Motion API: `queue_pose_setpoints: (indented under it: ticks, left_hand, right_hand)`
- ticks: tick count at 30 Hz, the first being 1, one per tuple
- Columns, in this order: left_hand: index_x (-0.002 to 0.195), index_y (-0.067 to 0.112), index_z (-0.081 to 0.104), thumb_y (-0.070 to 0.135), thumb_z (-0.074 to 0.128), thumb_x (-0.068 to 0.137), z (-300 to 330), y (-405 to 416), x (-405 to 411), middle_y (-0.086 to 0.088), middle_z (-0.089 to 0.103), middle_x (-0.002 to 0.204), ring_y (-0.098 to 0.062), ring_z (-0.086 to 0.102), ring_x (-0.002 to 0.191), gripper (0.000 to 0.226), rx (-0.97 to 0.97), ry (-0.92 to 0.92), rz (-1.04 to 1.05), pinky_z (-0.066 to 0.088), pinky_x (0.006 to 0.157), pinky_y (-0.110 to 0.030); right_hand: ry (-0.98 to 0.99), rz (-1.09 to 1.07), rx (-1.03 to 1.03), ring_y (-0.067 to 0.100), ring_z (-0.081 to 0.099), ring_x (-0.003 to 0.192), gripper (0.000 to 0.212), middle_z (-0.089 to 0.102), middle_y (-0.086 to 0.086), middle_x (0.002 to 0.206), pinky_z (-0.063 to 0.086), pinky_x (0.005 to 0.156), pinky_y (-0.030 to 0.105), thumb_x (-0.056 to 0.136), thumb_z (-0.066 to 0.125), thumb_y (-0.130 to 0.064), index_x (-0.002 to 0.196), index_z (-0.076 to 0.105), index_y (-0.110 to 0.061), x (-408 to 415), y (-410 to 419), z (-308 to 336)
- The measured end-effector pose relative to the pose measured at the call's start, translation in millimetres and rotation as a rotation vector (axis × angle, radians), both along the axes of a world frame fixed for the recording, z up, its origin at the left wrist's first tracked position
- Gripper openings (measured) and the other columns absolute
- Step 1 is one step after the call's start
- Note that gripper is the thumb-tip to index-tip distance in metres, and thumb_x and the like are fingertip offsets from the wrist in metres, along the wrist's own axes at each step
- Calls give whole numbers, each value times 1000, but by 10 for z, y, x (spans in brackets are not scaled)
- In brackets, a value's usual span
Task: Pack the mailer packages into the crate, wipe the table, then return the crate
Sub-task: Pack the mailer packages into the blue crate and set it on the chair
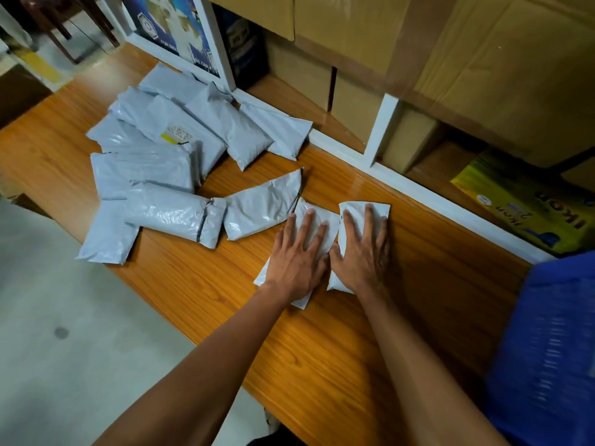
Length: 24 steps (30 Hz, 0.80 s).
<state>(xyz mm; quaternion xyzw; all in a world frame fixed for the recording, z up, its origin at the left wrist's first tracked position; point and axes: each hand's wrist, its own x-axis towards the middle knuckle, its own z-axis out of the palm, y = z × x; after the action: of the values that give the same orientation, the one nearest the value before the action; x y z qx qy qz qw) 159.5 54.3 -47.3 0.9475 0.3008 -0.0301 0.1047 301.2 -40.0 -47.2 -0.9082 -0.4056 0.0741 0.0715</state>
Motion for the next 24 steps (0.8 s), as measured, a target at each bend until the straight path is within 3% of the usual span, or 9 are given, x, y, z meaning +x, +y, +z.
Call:
queue_pose_setpoints:
  ticks: [4, 11, 17, 21, 24]
  left_hand:
    - [170, 29, 11, 60, 27, 111, 3, -251, -124, -8, -3, 179, -40, -2, 163, 69, 5, -31, 34, 12, 129, -56]
    - [170, 23, 16, 47, 30, 108, 74, -802, -550, -14, 5, 178, -47, 10, 160, 68, -58, 13, -3, 23, 127, -61]
    - [165, 13, 31, 43, 21, 104, 223, -1420, -1006, -20, 18, 174, -50, 26, 153, 69, -90, 28, -61, 27, 125, -60]
    - [163, 13, 32, 34, 41, 102, 534, -1784, -1123, -21, 20, 173, -48, 29, 152, 65, -64, -54, -86, 30, 122, -59]
    - [162, 11, 35, 37, 35, 107, 947, -2058, -1036, -22, 25, 171, -48, 31, 151, 61, -33, -186, -117, 33, 120, -61]
  right_hand:
    - [0, -65, 42, 48, 7, 159, 84, 2, 12, 176, 25, 122, 63, 90, 54, -64, 166, 24, -41, -189, -334, 40]
    - [79, -36, 33, 41, 13, 158, 81, 5, 11, 176, 30, 121, 57, 95, 64, -45, 165, 23, -43, -652, -1033, 178]
    - [71, -32, -30, 40, 27, 152, 74, 23, 11, 171, 38, 118, 58, 95, 58, -48, 164, 34, -33, -1160, -1679, 417]
    - [27, -81, 30, 40, 28, 149, 74, 27, 9, 170, 38, 117, 57, 93, 62, -45, 162, 38, -32, -1352, -2062, 807]
    - [-14, -122, 108, 40, 21, 154, 74, 22, 6, 173, 34, 119, 57, 95, 61, -44, 163, 36, -33, -1337, -2318, 1213]
